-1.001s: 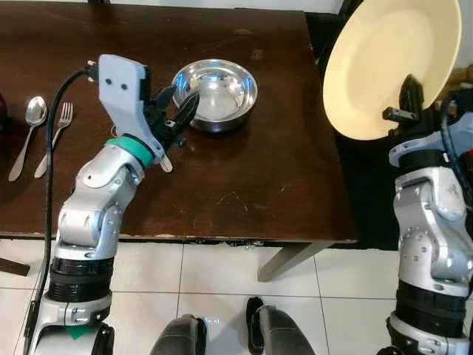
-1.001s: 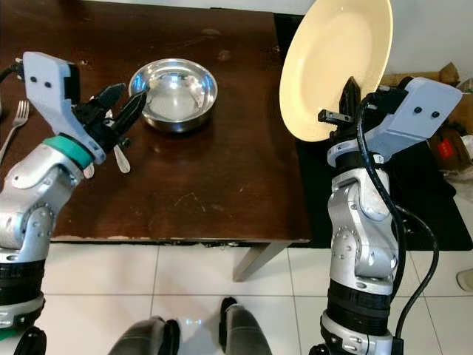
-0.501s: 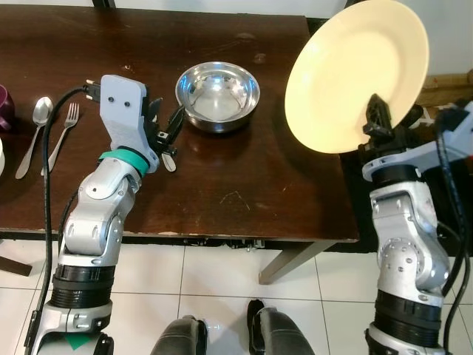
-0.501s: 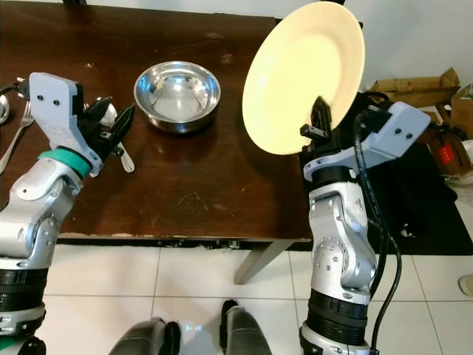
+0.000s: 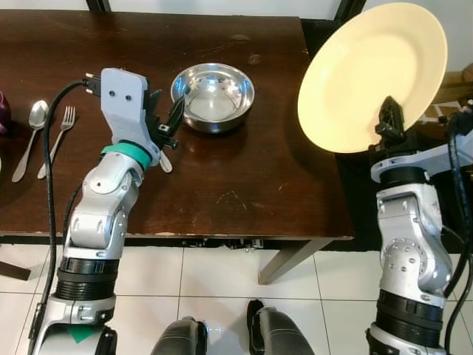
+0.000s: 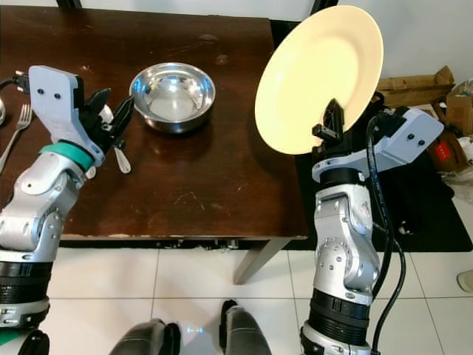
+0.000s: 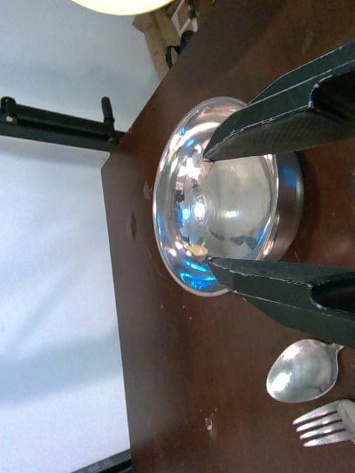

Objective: Setting the table

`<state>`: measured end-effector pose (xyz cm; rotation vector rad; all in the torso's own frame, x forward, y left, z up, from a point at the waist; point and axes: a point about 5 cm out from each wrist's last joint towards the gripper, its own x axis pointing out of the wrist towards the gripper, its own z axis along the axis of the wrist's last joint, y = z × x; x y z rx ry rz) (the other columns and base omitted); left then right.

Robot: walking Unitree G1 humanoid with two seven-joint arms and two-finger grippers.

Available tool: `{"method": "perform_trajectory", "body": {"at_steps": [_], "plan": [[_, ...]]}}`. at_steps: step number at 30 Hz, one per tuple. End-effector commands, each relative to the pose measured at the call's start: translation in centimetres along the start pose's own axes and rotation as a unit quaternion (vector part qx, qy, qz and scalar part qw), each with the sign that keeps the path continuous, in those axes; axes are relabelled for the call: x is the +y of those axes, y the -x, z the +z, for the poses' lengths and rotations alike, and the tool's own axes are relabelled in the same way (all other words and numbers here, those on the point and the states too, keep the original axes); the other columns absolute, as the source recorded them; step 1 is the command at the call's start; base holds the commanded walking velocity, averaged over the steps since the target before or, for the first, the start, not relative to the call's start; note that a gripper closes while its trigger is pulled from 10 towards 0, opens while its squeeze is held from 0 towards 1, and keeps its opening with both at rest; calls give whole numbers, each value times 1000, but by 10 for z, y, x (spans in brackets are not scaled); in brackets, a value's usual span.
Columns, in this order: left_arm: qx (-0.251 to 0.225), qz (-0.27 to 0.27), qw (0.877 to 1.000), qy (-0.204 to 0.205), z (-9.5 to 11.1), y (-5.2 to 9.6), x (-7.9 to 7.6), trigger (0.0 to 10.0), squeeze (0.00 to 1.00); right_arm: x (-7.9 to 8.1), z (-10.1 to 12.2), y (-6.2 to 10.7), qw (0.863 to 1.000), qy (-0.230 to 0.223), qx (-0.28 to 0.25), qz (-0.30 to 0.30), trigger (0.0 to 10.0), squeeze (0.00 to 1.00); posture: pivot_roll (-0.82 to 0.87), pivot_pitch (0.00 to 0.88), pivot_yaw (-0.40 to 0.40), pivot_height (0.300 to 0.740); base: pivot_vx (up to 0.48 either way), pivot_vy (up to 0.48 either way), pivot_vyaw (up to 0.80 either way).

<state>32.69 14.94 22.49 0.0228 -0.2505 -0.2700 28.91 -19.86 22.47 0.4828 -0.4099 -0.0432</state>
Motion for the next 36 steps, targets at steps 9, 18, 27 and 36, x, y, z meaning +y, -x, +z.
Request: {"method": "perform_trajectory", "body": {"at_steps": [9, 18, 27, 36], "plan": [[-10, -3, 1000, -1, 1, 0, -1, 10000, 0, -2, -3, -1, 1000, -6, 8, 0, 10000, 0, 4, 61, 26, 740, -335, 0, 0], [-10, -5, 1000, 1, 0, 0, -2, 10000, 0, 0, -4, -2, 1000, -8, 9, 7, 10000, 0, 4, 55, 26, 740, -335, 0, 0], [-11, -6, 1000, 1, 0, 0, -2, 10000, 0, 1, -5, -2, 1000, -8, 11, 11, 10000, 0, 2, 51, 25, 740, -333, 0, 0], [-12, -7, 1000, 1, 0, 0, -3, 10000, 0, 1, -6, -2, 1000, -4, 16, 14, 10000, 0, 3, 56, 25, 740, -328, 0, 0]]}}
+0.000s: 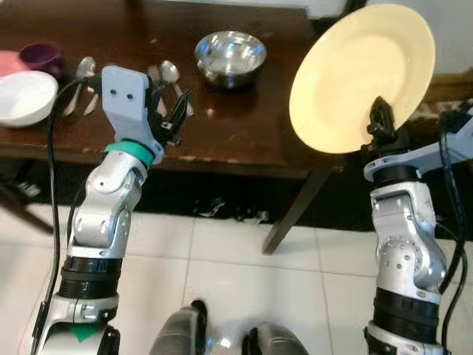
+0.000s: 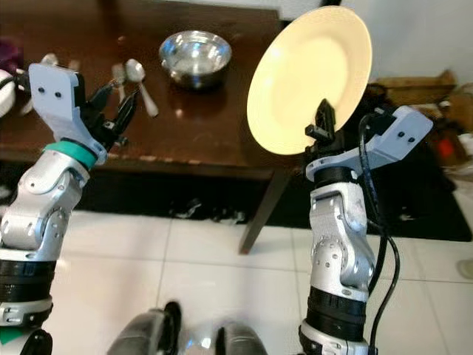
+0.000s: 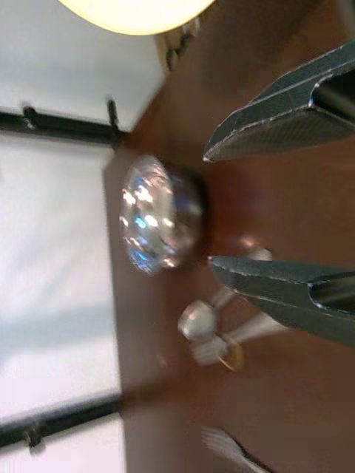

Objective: Setting the table

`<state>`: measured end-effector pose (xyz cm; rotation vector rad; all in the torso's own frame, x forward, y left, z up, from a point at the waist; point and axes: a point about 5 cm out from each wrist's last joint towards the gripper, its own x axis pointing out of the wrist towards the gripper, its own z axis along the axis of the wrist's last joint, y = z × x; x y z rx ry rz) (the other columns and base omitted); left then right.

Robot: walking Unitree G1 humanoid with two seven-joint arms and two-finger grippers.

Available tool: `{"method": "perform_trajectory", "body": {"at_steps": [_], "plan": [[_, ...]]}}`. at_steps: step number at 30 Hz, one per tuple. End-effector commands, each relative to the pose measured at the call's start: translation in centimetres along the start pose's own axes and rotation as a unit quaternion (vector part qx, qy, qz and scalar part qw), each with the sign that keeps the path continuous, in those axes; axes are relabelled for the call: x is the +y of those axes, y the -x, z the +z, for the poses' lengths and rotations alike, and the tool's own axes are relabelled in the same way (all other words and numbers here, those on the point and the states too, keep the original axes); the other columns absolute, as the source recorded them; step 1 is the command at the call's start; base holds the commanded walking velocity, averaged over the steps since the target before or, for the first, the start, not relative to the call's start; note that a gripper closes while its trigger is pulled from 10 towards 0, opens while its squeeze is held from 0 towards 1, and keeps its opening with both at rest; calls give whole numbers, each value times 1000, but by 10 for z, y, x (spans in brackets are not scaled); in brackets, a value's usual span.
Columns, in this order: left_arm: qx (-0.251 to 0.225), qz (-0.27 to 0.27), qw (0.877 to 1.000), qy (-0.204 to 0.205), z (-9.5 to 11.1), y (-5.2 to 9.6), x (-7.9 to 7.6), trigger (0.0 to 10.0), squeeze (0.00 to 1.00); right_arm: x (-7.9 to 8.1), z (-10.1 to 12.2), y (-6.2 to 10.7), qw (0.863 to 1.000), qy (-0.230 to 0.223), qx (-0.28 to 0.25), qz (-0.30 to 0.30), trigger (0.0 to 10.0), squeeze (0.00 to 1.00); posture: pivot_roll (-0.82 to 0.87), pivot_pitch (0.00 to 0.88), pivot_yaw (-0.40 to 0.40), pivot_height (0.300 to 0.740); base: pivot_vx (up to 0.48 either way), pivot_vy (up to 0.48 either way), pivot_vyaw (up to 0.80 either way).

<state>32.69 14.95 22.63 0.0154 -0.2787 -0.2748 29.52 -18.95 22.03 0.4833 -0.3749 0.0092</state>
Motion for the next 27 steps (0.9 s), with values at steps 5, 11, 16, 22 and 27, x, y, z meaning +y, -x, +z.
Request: {"method": "perform_trajectory", "body": {"at_steps": [5, 11, 16, 22, 27], "plan": [[2, -6, 1000, -1, -1, 0, -3, 10000, 0, -4, 4, 1, 1000, 0, -6, -6, 10000, 0, 3, 57, 26, 740, -329, 0, 0], [1, -7, 1000, -2, -1, 0, -3, 10000, 0, -4, 3, 1, 1000, 0, -6, -6, 10000, 0, 4, 57, 27, 740, -329, 0, 0], [1, -7, 1000, -2, -1, 0, -3, 10000, 0, -4, 3, 1, 1000, 1, -5, -6, 10000, 0, 3, 59, 27, 740, -329, 0, 0], [2, -7, 1000, -1, -1, 0, -3, 10000, 0, -5, 4, 1, 1000, -4, -7, -7, 10000, 0, 4, 62, 27, 740, -330, 0, 0], [2, -7, 1000, -1, -1, 0, -3, 10000, 0, -6, 4, 1, 1000, -7, -9, -11, 10000, 0, 4, 63, 27, 740, -327, 0, 0]]}}
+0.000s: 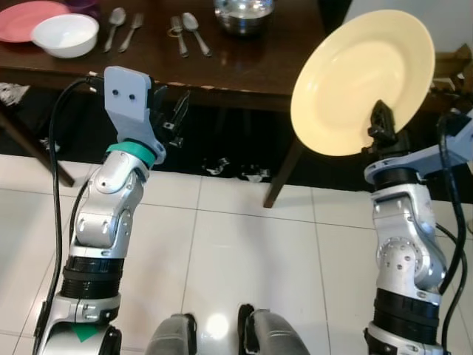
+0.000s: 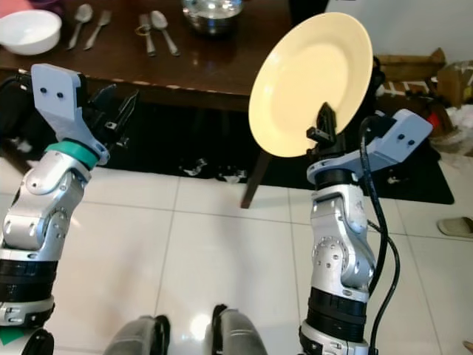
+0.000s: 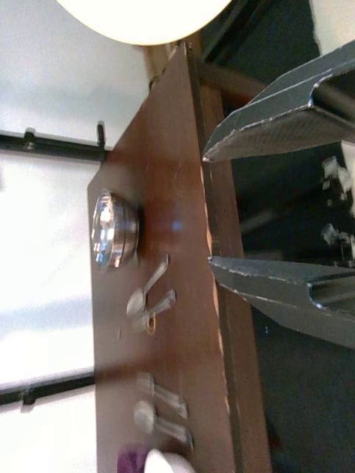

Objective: Setting the table

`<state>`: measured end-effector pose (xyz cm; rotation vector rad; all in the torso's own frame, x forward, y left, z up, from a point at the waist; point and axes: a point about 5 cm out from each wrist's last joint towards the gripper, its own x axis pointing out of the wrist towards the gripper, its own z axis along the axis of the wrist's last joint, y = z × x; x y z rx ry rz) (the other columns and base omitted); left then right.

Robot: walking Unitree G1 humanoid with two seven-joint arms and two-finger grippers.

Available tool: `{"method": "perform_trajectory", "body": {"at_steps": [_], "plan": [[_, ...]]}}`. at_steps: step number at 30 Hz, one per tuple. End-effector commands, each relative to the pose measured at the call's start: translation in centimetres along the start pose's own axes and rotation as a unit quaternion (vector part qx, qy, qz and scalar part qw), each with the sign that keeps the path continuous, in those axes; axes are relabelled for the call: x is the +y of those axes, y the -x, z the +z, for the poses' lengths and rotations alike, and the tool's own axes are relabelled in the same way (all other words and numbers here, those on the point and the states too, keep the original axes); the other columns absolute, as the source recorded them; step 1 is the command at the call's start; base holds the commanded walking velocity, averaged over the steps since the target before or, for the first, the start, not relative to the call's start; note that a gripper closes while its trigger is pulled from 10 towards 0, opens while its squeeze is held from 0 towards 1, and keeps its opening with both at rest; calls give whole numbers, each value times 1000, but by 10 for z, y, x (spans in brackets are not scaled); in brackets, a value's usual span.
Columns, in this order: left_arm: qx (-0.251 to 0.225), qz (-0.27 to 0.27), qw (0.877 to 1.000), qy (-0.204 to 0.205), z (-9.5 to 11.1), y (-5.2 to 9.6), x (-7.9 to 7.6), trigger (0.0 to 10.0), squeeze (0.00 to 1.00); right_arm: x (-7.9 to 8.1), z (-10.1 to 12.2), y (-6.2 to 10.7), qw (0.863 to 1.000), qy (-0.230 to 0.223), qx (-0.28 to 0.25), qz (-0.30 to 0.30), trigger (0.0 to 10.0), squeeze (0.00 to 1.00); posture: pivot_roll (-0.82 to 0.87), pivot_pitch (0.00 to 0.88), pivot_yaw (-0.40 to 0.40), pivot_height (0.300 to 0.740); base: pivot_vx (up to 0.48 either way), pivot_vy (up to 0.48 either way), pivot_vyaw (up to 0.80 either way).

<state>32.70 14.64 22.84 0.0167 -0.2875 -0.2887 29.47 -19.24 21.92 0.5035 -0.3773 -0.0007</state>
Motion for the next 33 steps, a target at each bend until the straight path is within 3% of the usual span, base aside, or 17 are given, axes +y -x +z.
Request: {"method": "perform_trajectory", "body": {"at_steps": [1, 14, 19, 33], "plan": [[6, 0, 1000, -1, -3, 2, -1, 10000, 0, -3, 4, 1, 1000, 2, -6, -6, 10000, 0, 4, 63, 27, 740, -326, 0, 0], [8, -1, 1000, -1, -4, 2, -1, 10000, 0, -3, 3, 0, 1000, 2, -3, -3, 10000, 0, 3, 65, 27, 740, -320, 0, 0], [14, -1, 1000, -3, -5, 1, -1, 10000, 0, -3, 3, 0, 1000, 1, 0, -2, 10000, 0, 3, 66, 27, 740, 0, 0, 0], [27, 2, 1000, -6, -8, 0, -5, 10000, 0, -3, 1, 0, 1000, 6, 7, 6, 10000, 0, 3, 68, 29, 740, 0, 0, 750]]}}
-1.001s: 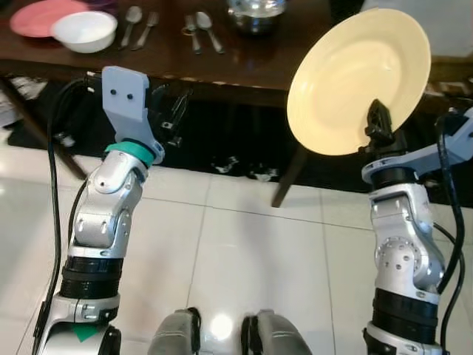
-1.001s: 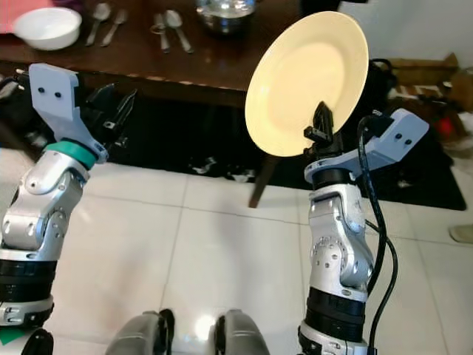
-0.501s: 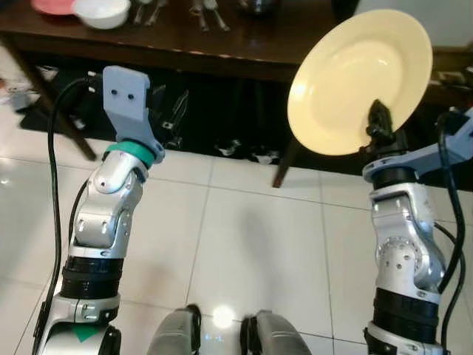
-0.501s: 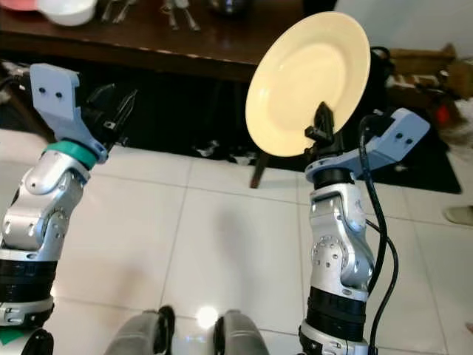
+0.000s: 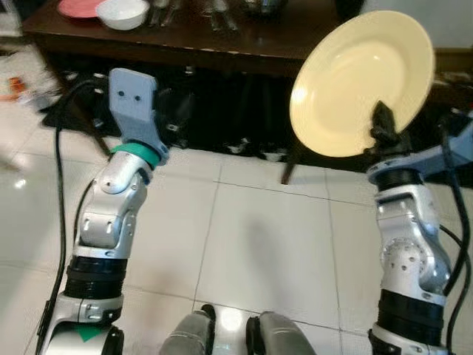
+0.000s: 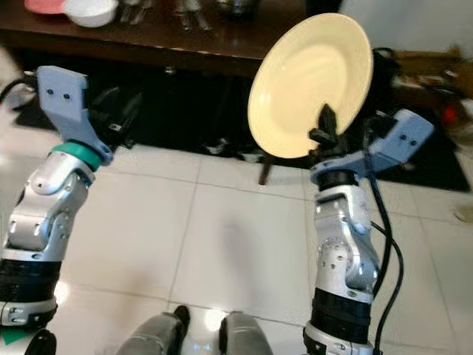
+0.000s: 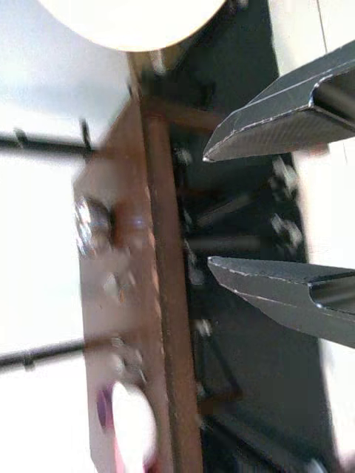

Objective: Setting the table

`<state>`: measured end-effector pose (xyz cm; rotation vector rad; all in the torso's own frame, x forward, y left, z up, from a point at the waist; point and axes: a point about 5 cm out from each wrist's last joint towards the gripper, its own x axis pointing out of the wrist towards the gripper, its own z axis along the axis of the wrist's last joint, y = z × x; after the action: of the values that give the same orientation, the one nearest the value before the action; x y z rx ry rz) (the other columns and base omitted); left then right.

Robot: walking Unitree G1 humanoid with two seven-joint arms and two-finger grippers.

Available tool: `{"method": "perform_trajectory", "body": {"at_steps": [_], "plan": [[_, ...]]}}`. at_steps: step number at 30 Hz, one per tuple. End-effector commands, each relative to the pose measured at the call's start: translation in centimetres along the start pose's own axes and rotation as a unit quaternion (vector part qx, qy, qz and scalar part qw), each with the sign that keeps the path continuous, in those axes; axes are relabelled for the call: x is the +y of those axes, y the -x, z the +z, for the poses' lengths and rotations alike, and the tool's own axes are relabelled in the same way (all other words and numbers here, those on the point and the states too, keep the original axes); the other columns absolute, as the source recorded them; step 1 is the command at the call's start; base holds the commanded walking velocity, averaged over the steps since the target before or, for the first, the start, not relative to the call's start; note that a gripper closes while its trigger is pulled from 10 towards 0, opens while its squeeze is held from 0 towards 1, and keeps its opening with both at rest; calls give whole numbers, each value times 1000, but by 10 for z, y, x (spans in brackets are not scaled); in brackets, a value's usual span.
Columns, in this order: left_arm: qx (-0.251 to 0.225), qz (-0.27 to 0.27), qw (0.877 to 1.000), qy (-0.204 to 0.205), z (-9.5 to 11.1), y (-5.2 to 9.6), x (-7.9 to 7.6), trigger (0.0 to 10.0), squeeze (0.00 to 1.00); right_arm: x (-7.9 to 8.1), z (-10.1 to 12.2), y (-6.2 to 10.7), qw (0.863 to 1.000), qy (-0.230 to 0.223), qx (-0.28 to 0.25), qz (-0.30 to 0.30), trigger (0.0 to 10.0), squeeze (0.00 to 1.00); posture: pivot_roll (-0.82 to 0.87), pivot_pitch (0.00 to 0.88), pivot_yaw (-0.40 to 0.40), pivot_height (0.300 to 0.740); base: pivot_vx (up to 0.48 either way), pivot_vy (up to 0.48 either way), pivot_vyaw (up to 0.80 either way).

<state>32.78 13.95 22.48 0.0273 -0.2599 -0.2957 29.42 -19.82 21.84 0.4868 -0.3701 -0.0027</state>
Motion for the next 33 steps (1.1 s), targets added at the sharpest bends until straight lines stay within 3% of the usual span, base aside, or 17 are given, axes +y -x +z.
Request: {"method": "perform_trajectory", "body": {"at_steps": [1, 33], "plan": [[12, 6, 1000, -3, -4, 2, 2, 10000, 0, 3, -1, 0, 1000, -2, 3, 6, 10000, 0, 3, 68, 29, 740, 0, 0, 794], [36, 70, 995, -58, -11, -1, 15, 10000, 0, 11, -3, 2, 999, -18, 8, 42, 10000, 0, 5, 67, 27, 740, 0, 0, 794]]}}
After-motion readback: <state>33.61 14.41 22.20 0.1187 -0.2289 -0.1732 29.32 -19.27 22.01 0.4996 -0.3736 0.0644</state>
